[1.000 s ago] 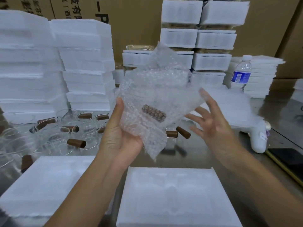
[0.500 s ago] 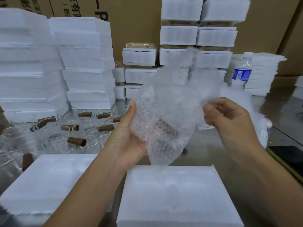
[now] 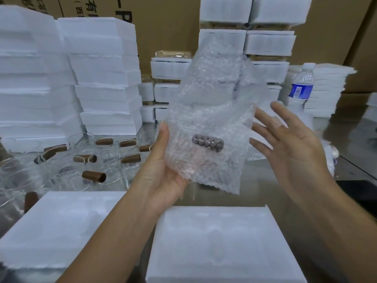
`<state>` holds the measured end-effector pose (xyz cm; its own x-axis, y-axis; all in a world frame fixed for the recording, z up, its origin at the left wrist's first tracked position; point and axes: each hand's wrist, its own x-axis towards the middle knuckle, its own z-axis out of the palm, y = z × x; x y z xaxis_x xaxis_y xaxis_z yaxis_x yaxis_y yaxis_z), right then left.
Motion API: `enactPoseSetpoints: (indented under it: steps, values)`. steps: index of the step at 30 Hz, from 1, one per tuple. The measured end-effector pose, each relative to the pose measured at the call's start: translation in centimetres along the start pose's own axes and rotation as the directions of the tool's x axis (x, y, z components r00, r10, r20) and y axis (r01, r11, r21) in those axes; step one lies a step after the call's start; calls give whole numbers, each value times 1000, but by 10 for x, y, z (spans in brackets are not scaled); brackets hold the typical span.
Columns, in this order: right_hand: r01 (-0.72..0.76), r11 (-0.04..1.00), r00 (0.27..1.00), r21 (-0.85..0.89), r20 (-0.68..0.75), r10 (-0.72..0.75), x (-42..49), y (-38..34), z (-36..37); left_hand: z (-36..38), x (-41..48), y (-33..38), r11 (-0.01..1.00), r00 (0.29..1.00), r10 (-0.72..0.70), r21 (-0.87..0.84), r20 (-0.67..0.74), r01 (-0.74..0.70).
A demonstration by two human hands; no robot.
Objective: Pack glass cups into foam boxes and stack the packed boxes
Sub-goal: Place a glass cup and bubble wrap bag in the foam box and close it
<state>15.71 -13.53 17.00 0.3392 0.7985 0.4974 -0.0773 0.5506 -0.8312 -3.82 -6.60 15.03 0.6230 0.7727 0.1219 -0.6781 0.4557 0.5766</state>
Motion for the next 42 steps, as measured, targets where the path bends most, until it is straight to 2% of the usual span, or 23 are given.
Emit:
enactPoseSetpoints:
  steps: [3,6,8,13,19,24,28,32,35,42]
  values:
    - [-63,982,998,-176,-40,57,-6,14,11,1,2,-1,981,983,179,84,-29,-176]
    - [-109,954,976,-280,150,156,-15,27,21,6,2,-3,948,970,245,211,-10,-237]
    - [-71,961,966,-266,220,132,-18,29,25,7,0,-6,927,969,246,300,-38,-224]
    - [-2,973,989,-232,145,37,-17,23,22,8,-3,-12,862,958,279,458,-67,-219]
    - [-35,972,997,-234,52,48,-15,24,18,2,-1,-8,673,926,366,713,-91,-196]
    - [-57,965,998,-256,-41,48,-13,26,14,-2,-4,1,597,951,309,778,-1,-194]
    - [-65,961,998,-268,-18,63,-12,24,14,0,-9,1,498,944,325,839,52,-218]
    - [-8,948,1000,-318,4,10,-14,22,15,2,-9,-1,544,930,361,795,68,-269]
    - [28,927,999,-374,27,-19,-15,23,15,4,-9,0,566,940,324,774,108,-284]
    - [76,968,997,-238,20,-73,-13,13,16,2,-11,2,550,968,201,800,153,-241]
